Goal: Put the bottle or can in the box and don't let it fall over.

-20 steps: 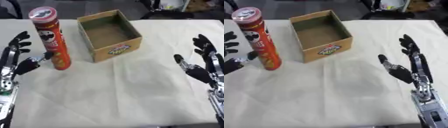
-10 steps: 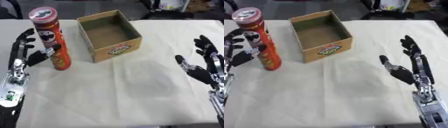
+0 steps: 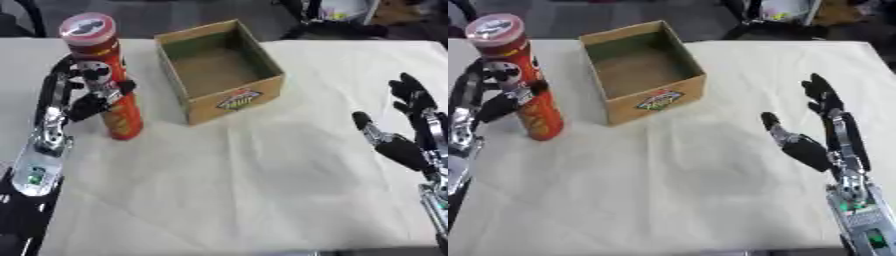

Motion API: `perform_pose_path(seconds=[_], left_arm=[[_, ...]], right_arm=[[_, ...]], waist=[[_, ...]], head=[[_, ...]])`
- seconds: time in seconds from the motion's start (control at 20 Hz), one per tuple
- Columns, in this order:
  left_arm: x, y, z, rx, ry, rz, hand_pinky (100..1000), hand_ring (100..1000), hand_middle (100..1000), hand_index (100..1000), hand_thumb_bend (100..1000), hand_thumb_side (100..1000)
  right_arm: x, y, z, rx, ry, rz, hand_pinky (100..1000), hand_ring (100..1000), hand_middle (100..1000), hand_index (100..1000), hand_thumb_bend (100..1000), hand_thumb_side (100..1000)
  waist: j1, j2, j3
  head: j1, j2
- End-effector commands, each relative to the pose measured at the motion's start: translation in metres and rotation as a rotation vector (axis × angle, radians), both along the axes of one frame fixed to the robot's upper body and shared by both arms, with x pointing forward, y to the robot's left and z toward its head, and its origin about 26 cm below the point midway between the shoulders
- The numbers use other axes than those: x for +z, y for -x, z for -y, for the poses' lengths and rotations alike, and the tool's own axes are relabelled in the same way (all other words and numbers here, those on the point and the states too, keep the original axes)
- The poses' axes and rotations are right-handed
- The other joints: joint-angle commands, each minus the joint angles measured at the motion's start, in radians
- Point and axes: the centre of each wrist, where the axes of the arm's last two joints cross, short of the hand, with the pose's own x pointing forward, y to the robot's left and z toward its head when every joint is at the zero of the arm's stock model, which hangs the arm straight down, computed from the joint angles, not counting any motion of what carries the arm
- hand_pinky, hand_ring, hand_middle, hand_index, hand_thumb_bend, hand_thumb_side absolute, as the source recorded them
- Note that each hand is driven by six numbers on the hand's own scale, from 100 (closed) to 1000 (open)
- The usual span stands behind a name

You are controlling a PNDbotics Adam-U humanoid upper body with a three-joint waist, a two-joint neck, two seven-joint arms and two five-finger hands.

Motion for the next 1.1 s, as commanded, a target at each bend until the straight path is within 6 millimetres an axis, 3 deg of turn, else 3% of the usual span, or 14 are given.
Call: perform_pose_path(seconds=[0.05, 0.2, 0.3, 0.4, 0.45, 0.5, 0.55, 0.9, 1.1], left_arm=[[0.01, -0.005, 0.003, -0.06, 0.022, 0.029, 762, 819, 847, 920, 859, 509], [0.008, -0.007, 0.006, -0.115, 0.036, 0.024, 762, 816, 842, 895, 800, 476], [0.006, -0.008, 0.008, -0.144, 0.038, 0.011, 759, 813, 837, 808, 587, 338], [0.002, -0.009, 0.009, -0.161, 0.041, -0.008, 756, 811, 831, 685, 356, 100], [0.001, -0.009, 0.009, -0.166, 0.045, -0.017, 753, 808, 825, 609, 260, 100], [0.0, -0.009, 0.009, -0.17, 0.05, -0.022, 753, 808, 825, 609, 260, 100], [-0.002, -0.009, 0.009, -0.174, 0.056, -0.026, 750, 805, 810, 487, 102, 100], [0.004, -0.009, 0.007, -0.177, 0.138, 0.016, 734, 790, 798, 403, 100, 100], [0.04, -0.012, 0.009, -0.209, 0.183, 0.122, 735, 793, 800, 401, 100, 100]], right_arm=[[0.007, -0.002, 0.001, 0.007, 0.005, 0.018, 923, 947, 894, 1000, 483, 361], [0.006, -0.002, 0.0, 0.01, 0.004, 0.017, 924, 946, 894, 1000, 479, 360], [0.006, -0.002, 0.0, 0.012, 0.004, 0.016, 924, 946, 895, 1000, 478, 358], [0.006, -0.002, 0.0, 0.013, 0.004, 0.016, 924, 947, 895, 1000, 477, 357], [0.006, -0.002, 0.0, 0.013, 0.004, 0.015, 925, 947, 895, 1000, 476, 358], [0.006, -0.002, 0.0, 0.013, 0.004, 0.014, 925, 947, 895, 1000, 476, 358], [0.006, -0.002, 0.0, 0.012, 0.003, 0.014, 925, 947, 894, 1000, 475, 358], [0.005, -0.002, 0.0, 0.01, 0.001, 0.013, 925, 947, 892, 1000, 474, 358], [0.004, -0.001, 0.0, 0.014, 0.003, 0.009, 925, 946, 892, 1000, 510, 345]], waist=[[-0.011, -0.031, -0.003], [-0.01, -0.031, -0.005], [-0.009, -0.031, -0.006], [-0.009, -0.031, -0.008], [-0.008, -0.031, -0.008], [-0.008, -0.031, -0.008], [-0.008, -0.031, -0.008], [-0.006, -0.034, -0.01], [-0.009, -0.038, -0.015]], head=[[0.005, -0.002], [0.006, -0.001], [0.005, -0.001], [0.004, -0.002], [0.004, -0.002], [0.004, -0.002], [0.003, -0.003], [0.0, -0.007], [0.005, -0.007]])
